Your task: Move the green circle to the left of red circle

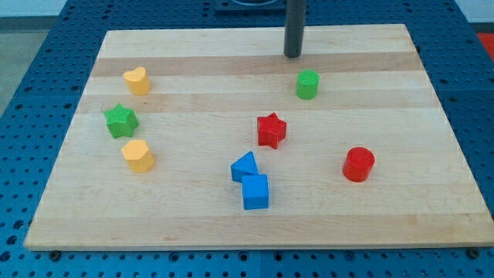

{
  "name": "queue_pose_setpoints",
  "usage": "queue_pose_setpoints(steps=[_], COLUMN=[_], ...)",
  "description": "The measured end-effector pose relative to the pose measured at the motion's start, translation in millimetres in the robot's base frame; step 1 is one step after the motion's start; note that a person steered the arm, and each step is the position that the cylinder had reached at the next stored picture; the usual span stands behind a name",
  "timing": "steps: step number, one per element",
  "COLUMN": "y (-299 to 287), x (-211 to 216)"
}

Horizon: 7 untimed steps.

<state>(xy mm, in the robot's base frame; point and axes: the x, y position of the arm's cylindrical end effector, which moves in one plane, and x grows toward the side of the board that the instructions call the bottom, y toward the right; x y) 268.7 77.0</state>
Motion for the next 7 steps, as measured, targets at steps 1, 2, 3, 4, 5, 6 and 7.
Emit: queue_pose_setpoints(steps=[1,2,3,4,5,6,7], y=[9,9,7,6,12,15,15], x=[4,5,20,48,77,85,85])
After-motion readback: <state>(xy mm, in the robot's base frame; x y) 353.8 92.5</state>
